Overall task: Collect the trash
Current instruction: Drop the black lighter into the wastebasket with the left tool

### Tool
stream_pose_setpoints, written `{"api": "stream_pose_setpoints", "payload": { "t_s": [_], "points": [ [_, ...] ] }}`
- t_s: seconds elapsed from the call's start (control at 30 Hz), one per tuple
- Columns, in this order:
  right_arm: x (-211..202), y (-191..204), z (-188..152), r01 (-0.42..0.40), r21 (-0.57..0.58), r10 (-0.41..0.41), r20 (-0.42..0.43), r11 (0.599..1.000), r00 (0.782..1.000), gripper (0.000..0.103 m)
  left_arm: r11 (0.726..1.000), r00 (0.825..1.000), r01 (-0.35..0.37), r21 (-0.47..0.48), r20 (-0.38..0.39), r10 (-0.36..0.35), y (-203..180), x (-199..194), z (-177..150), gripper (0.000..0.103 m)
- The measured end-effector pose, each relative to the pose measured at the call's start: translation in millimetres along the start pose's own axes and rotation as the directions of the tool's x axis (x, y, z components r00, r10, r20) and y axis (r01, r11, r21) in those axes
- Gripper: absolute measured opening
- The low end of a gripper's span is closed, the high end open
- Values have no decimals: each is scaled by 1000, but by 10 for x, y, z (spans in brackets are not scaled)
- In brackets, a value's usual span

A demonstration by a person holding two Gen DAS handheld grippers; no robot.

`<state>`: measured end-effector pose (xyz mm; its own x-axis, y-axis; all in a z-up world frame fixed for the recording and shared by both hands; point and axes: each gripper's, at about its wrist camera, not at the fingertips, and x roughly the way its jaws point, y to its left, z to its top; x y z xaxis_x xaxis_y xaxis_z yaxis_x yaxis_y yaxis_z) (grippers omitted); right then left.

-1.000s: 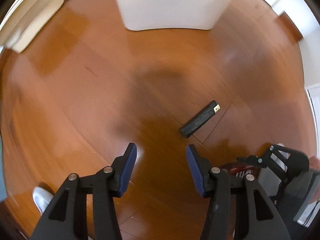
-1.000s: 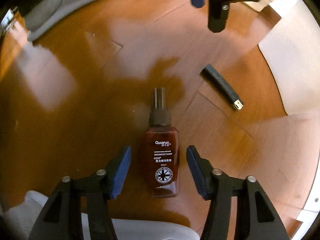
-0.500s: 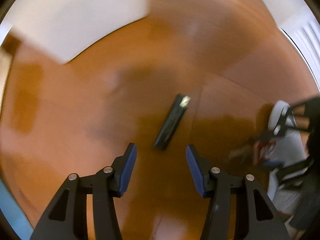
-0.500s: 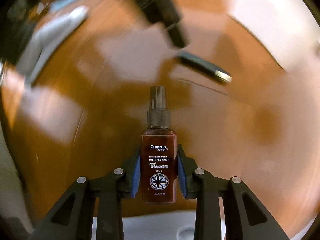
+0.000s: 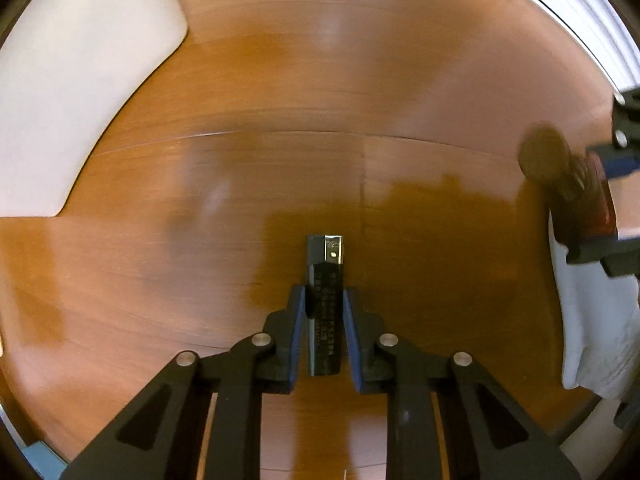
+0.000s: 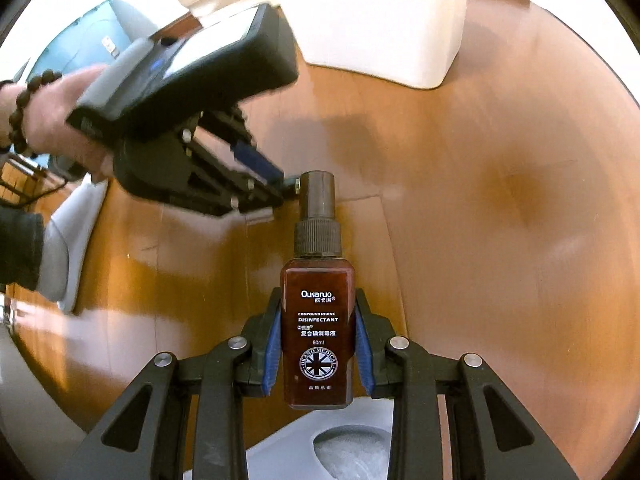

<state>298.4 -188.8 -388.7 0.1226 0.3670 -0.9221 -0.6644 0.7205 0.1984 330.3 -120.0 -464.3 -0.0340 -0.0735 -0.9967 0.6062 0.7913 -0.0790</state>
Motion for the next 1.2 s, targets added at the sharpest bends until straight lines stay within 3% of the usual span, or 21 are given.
{"api": "stream_pose_setpoints", "payload": {
  "t_s": [0.1, 0.3, 0.43, 0.6, 0.7, 0.8, 0.87, 0.93, 1.0, 1.1, 1.2],
  "points": [
    [-11, -52, -2, 2, 39, -3, 18, 999, 1000, 32, 1000, 1000, 11, -28, 0, -11, -13, 15, -68, 18],
    [-147, -253, 39, 12, 79, -15, 33, 997, 999, 32, 973, 996, 74, -217, 71, -59, 178, -233, -205, 18],
    [-93, -242, 39, 12, 93, -15, 27, 996, 1000, 32, 965, 988, 119, -233, 127, -91, 201, -588, -235, 18],
    [-118, -253, 50, 7, 100, -11, 41, 995, 999, 32, 979, 967, 150, -137, 225, -117, 125, -1516, -108, 18],
    [-114, -252, 54, 3, 114, -9, 49, 994, 999, 32, 986, 935, 142, -83, 338, -106, 269, -2396, 96, 18],
    [-132, -234, 67, -4, 119, -3, 63, 993, 998, 32, 990, 899, 83, -114, 437, -25, 723, -3097, 353, 18],
    [-124, -212, 71, -7, 118, -1, 67, 993, 998, 32, 983, 890, 35, -180, 453, 52, 1155, -3316, 599, 18],
    [-124, -214, 75, -10, 123, 1, 68, 992, 998, 32, 970, 906, -2, -242, 410, 104, 1544, -3224, 820, 18],
    [-120, -218, 70, -13, 129, 4, 68, 992, 998, 32, 952, 941, -55, -300, 303, 150, 1873, -2889, 1058, 18],
    [-121, -238, 63, -18, 139, 8, 67, 990, 998, 32, 934, 975, -89, -346, 162, 153, 2189, -2383, 1325, 18],
    [-135, -281, 30, -20, 144, 12, 60, 989, 998, 32, 912, 986, -134, -389, 43, 163, 2263, -2111, 1340, 18]
  ]
}}
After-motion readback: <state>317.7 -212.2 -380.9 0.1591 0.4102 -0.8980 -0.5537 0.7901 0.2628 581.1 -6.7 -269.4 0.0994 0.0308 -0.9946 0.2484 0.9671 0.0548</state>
